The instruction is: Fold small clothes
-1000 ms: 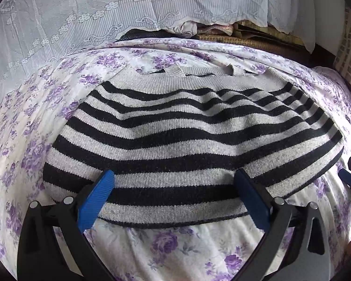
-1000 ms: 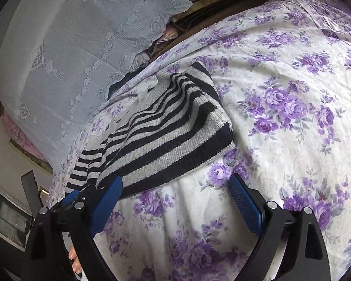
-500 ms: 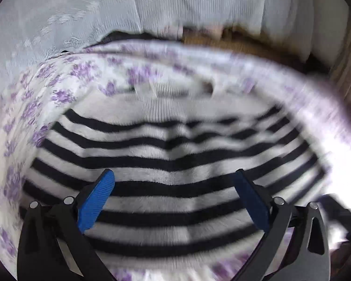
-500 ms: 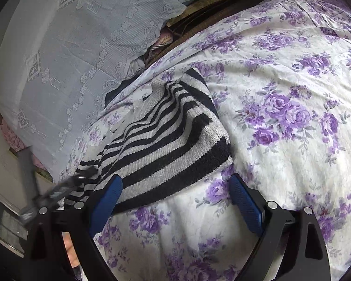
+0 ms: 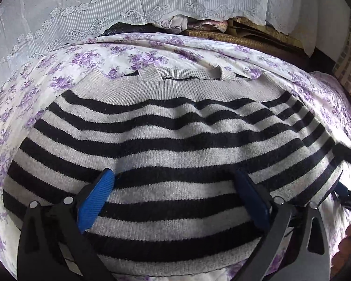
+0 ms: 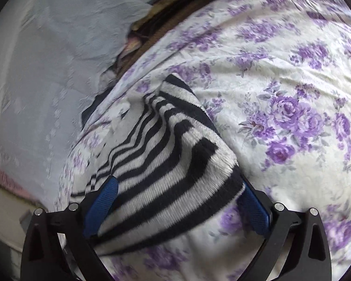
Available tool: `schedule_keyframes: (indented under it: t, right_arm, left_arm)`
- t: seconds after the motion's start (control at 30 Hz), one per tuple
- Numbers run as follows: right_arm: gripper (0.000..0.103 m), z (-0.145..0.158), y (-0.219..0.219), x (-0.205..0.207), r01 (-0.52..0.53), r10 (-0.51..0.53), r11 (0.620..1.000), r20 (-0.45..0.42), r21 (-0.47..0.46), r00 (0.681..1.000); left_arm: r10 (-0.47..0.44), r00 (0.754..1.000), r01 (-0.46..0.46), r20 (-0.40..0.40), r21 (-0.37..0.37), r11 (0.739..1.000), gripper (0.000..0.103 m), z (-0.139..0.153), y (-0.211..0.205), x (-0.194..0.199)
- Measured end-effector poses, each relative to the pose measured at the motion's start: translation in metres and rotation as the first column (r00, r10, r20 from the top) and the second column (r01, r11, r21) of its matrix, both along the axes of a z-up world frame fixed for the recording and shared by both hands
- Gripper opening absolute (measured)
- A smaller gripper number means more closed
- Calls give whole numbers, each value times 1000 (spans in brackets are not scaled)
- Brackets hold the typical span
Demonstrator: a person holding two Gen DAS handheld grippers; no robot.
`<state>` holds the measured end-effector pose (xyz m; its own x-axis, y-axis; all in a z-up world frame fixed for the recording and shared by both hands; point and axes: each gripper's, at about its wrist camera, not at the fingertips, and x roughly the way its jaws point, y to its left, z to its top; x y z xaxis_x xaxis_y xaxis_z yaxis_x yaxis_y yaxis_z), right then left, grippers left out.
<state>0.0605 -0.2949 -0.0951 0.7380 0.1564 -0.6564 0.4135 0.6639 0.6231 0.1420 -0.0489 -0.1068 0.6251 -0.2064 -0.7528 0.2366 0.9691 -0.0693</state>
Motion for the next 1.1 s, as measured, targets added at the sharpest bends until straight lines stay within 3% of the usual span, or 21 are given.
schedule_keyframes:
  t: [0.1, 0.13, 0.23, 0.33, 0.5, 0.57, 0.7, 0.8, 0.93, 1.1]
  right_arm:
    - [100, -4, 0, 8, 70, -73, 996, 52, 60, 996]
    - [99, -5, 0, 8, 82, -86, 996, 82, 47, 993]
    - [94, -9, 11, 13, 74, -54, 989, 152, -127, 987]
    - [93, -7, 3, 15, 47, -31, 995, 173, -90, 984]
    - [54, -11, -13, 15, 67, -54, 995, 164, -76, 985]
    - [48, -13, -16, 15, 53, -44, 997, 173, -51, 984]
    - [43, -10, -13, 11, 28, -20, 999, 208, -34, 978]
    - [46, -16, -10, 20, -15, 19, 1000, 166, -24, 986]
    - [42, -18, -10, 22, -7, 11, 1000, 160, -22, 987]
    - [32, -18, -10, 21, -8, 11, 1000, 180, -13, 984]
  left_arm:
    - [0, 1000, 0, 0, -3, 1000, 99, 0, 3, -1]
    - [1, 1000, -1, 0, -7, 1000, 99, 0, 3, -1]
    - [2, 1000, -2, 0, -13, 1000, 99, 1, 4, -1]
    - [10, 1000, -10, 0, -15, 1000, 99, 2, 5, 0]
    - [17, 1000, -17, 2, 20, 1000, 99, 1, 0, -1]
    - [17, 1000, -17, 2, 32, 999, 99, 1, -1, -1]
    - [33, 999, -34, 9, 15, 999, 99, 5, 6, -5]
    - [59, 998, -59, 13, 9, 998, 99, 6, 11, -5]
    - [62, 998, -62, 6, 73, 995, 99, 1, 4, -2]
    - [76, 997, -75, -10, 81, 994, 99, 11, 17, -3]
